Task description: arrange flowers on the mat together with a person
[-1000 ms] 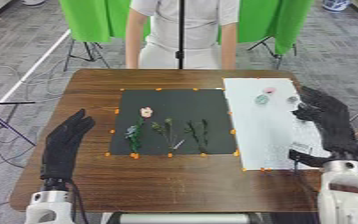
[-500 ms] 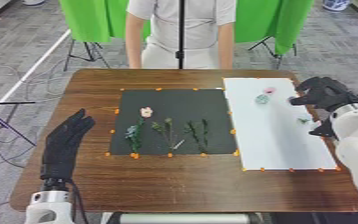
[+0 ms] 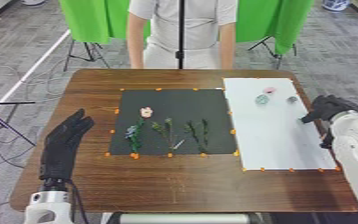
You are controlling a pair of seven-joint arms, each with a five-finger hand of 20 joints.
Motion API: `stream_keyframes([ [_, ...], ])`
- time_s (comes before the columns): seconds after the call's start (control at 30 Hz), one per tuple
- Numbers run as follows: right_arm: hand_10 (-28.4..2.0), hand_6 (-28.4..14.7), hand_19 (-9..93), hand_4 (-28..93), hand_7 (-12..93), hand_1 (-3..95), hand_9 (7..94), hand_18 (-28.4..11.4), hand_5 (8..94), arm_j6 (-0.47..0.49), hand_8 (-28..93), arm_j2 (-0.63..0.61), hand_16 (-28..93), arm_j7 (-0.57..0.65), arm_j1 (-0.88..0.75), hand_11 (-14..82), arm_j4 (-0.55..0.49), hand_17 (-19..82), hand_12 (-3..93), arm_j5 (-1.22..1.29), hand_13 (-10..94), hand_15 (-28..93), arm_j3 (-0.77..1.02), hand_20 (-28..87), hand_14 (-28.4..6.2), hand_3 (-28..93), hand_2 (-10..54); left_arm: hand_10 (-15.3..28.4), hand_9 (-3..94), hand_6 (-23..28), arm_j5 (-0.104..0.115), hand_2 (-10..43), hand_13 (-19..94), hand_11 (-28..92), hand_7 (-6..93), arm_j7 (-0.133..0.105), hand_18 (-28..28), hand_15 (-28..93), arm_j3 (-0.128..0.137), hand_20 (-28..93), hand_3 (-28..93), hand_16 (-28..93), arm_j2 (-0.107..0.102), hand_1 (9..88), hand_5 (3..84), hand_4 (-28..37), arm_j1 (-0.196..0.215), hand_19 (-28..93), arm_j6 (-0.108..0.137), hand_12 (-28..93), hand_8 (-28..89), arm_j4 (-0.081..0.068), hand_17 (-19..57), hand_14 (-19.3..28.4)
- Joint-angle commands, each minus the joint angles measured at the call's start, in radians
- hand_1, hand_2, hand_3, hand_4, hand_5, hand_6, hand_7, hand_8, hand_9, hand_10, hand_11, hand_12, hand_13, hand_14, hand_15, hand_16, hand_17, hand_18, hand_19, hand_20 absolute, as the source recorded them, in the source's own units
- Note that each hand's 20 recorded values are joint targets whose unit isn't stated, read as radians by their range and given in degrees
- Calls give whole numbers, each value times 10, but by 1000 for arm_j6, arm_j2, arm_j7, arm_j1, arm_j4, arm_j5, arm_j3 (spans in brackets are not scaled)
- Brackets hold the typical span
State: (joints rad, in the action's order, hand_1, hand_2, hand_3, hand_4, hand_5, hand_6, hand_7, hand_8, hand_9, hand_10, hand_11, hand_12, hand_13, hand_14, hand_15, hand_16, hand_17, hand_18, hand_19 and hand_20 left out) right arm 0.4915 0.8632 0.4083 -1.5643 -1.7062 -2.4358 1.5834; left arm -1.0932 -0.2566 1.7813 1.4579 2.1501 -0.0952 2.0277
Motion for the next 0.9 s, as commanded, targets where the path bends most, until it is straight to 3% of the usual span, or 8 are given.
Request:
stream_keyframes([
  [0.03, -168, 15, 880, -258, 144, 323, 624, -221, 435, -27, -107, 27, 223, 5, 6, 169, 14, 403, 189, -36, 783, 601, -28, 500, -74, 681, -95, 132, 452, 43, 2, -57, 350, 123, 82, 6, 114, 99, -1, 167, 672, 46, 4, 237, 471, -184, 4, 12, -2, 163, -46, -4, 50, 160],
  [0.2, -156, 27, 904, -255, 155, 368, 656, -215, 449, -75, -108, 43, 227, -12, -25, 175, 36, 431, 188, -69, 813, 602, -42, 489, -55, 684, -95, 132, 453, 45, 1, -57, 350, 124, 80, 7, 113, 99, -5, 167, 674, 47, 7, 237, 471, -184, 6, 13, -2, 163, -46, -4, 50, 161],
  [0.33, -132, 38, 923, -268, 177, 420, 699, -207, 505, -190, -121, 52, 239, -42, -69, 195, 61, 452, 191, -115, 835, 608, -59, 482, -45, 693, -95, 132, 452, 44, 4, -56, 350, 123, 81, 11, 113, 99, -1, 167, 672, 47, 6, 238, 471, -185, 7, 12, 2, 163, -46, -4, 50, 161],
  [0.4, -109, 51, 931, -278, 195, 454, 742, -202, 576, -246, -132, 59, 254, -50, -86, 214, 73, 472, 204, -127, 856, 620, -67, 501, -32, 703, -95, 132, 453, 44, 4, -57, 350, 124, 81, 12, 113, 98, 0, 167, 674, 47, 9, 238, 472, -184, 7, 12, 2, 163, -46, -3, 50, 161],
  [0.5, -91, 63, 932, -282, 204, 523, 808, -197, 649, -326, -134, 64, 268, -48, -93, 148, 90, 495, 315, -117, 878, 635, -87, 539, -22, 637, -95, 132, 452, 45, 1, -58, 350, 124, 81, 12, 113, 99, 1, 167, 674, 47, 14, 238, 472, -185, 9, 13, -2, 163, -46, -3, 50, 161],
  [0.57, -78, 60, 932, -270, 204, 579, 859, -193, 708, -375, -47, 59, 276, -54, -86, 101, 99, 518, 377, -117, 893, 643, -102, 565, -15, 569, -95, 131, 452, 45, 1, -57, 350, 124, 80, 11, 113, 98, 3, 167, 674, 47, 16, 239, 472, -185, 12, 13, -1, 163, -46, -1, 49, 161],
  [0.67, -65, 48, 932, -256, 198, 623, 924, -185, 815, -408, 34, 35, 287, -45, -71, 95, 63, 562, 409, -90, 926, 659, -102, 602, -6, 548, -95, 132, 453, 45, 0, -57, 351, 124, 80, 9, 113, 98, 6, 167, 673, 47, 16, 239, 472, -185, 17, 12, 3, 163, -46, 5, 49, 161],
  [0.9, -66, 38, 932, -265, 192, 633, 937, -180, 851, -465, 57, -56, 289, -31, 82, 127, -119, 590, 404, 22, 937, 679, -144, 625, 8, 574, -95, 132, 453, 44, 5, -56, 351, 124, 82, 7, 113, 99, 16, 166, 672, 47, 7, 239, 472, -184, 27, 12, 17, 163, -46, 11, 49, 161],
])
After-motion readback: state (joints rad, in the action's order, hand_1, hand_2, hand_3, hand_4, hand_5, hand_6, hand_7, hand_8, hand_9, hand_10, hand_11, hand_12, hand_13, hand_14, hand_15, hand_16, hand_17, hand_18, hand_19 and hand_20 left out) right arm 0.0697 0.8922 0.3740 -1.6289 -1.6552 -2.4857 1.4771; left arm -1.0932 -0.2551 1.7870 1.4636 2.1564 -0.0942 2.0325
